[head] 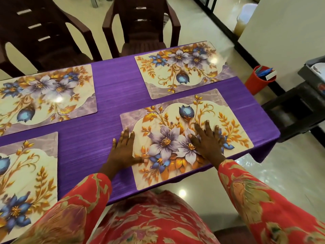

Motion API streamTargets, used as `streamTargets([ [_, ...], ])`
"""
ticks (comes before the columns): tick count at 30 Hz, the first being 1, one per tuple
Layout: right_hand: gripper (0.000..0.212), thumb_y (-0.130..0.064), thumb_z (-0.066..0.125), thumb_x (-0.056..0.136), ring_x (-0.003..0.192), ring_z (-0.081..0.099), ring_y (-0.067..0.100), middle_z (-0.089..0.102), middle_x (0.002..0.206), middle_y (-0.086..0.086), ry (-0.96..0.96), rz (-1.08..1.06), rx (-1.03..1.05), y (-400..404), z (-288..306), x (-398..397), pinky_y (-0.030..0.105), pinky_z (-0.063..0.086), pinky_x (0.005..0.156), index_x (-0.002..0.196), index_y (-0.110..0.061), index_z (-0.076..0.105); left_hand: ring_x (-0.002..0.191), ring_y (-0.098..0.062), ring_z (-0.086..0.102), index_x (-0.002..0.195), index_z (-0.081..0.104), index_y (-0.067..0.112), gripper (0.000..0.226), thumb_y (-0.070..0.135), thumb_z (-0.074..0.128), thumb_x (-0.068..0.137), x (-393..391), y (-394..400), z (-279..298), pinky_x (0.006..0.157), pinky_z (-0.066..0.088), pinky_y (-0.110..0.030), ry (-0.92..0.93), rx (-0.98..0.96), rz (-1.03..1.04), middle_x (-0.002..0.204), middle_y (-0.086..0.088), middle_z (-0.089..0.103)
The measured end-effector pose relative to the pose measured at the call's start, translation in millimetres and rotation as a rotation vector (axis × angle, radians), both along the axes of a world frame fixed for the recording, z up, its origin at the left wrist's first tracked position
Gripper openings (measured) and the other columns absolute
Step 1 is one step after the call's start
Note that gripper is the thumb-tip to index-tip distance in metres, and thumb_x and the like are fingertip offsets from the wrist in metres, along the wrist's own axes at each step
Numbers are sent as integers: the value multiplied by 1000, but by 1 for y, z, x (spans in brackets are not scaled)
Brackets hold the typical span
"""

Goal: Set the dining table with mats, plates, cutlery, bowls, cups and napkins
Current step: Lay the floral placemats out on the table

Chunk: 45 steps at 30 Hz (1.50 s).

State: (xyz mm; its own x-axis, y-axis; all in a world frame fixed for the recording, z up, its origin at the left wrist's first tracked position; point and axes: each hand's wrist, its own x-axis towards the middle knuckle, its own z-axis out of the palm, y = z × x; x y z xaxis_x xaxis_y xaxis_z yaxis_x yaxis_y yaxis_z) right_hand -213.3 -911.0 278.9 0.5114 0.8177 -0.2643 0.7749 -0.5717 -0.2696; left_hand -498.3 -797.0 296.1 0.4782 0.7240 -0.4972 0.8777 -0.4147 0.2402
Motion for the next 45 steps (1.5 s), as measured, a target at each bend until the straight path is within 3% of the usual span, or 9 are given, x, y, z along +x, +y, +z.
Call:
streamTargets([
  [3,97,-85,-5,63,144,-12,36,-4,160,1,14,9,1,-1,0,1,61,-1,111,148,-41,13,145,-24,-16,150,-12,12,131,82,55,62,0,0,1,116,-7,-46,5,-10,1,156,-9,-22],
  [7,115,-89,-18,51,144,0,37,6,159,1,-14,17,8,-1,6,8,57,8,113,147,-40,21,146,-24,-8,151,-3,12,160,104,3,20,10,-1,3,116,-5,-43,-65,69,39,158,-8,-13],
  [10,101,-76,-6,58,144,7,35,9,159,-1,-5,20,15,3,12,16,56,13,113,148,-37,18,147,-25,-1,151,6,10,149,101,-5,33,31,4,6,117,1,-43,-140,121,46,159,-11,-5],
  [15,91,-75,5,67,144,9,31,10,159,-3,-42,22,31,20,23,45,52,15,111,148,-36,17,145,-31,12,147,25,5,85,66,33,89,90,32,9,117,13,-42,-295,200,71,157,-17,14],
  [18,75,-69,20,82,145,9,30,10,159,-3,-30,42,28,41,26,75,51,14,112,148,-35,18,145,-32,14,145,29,3,64,45,37,97,129,50,11,117,15,-43,-339,254,105,156,-17,16],
  [23,67,-62,36,90,144,13,31,16,158,2,-48,126,68,84,28,113,48,17,113,148,-29,25,142,-36,21,142,34,3,59,41,40,97,176,71,12,115,18,-47,-319,308,176,154,-19,23],
  [31,61,-54,34,95,145,5,33,7,159,6,-16,247,-11,148,27,154,49,8,115,149,-27,21,139,-40,25,139,40,0,59,42,37,98,210,100,-2,114,21,-47,-263,293,224,150,-24,29],
  [40,60,-65,31,90,142,-10,43,-7,159,5,6,269,-109,196,21,193,56,0,114,145,-48,15,139,-36,28,140,44,16,78,58,4,87,222,119,-24,115,21,-44,-194,321,151,148,-20,35],
  [45,60,-66,26,90,143,-7,41,-6,159,6,-5,319,-149,196,13,195,57,1,114,145,-48,11,139,-37,28,140,44,17,79,57,2,86,223,121,-23,115,20,-44,-185,316,177,149,-19,35],
])
